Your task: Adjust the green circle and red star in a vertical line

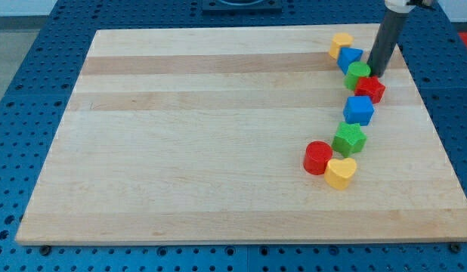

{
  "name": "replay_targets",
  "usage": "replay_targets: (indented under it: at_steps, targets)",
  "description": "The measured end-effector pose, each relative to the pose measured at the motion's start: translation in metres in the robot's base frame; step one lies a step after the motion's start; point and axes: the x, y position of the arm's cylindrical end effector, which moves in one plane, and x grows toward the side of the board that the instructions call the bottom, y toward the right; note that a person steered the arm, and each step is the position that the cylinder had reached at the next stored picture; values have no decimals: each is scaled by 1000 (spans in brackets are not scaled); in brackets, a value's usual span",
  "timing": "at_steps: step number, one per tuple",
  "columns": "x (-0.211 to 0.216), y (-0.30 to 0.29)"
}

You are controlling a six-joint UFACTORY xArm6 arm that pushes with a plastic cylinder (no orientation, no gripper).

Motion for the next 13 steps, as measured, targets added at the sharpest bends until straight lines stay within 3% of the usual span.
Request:
replay_targets:
  at_steps: [2,5,11,13]
  targets:
    - [0,-2]
    - [23,56]
    - [36,-15]
    - [36,29]
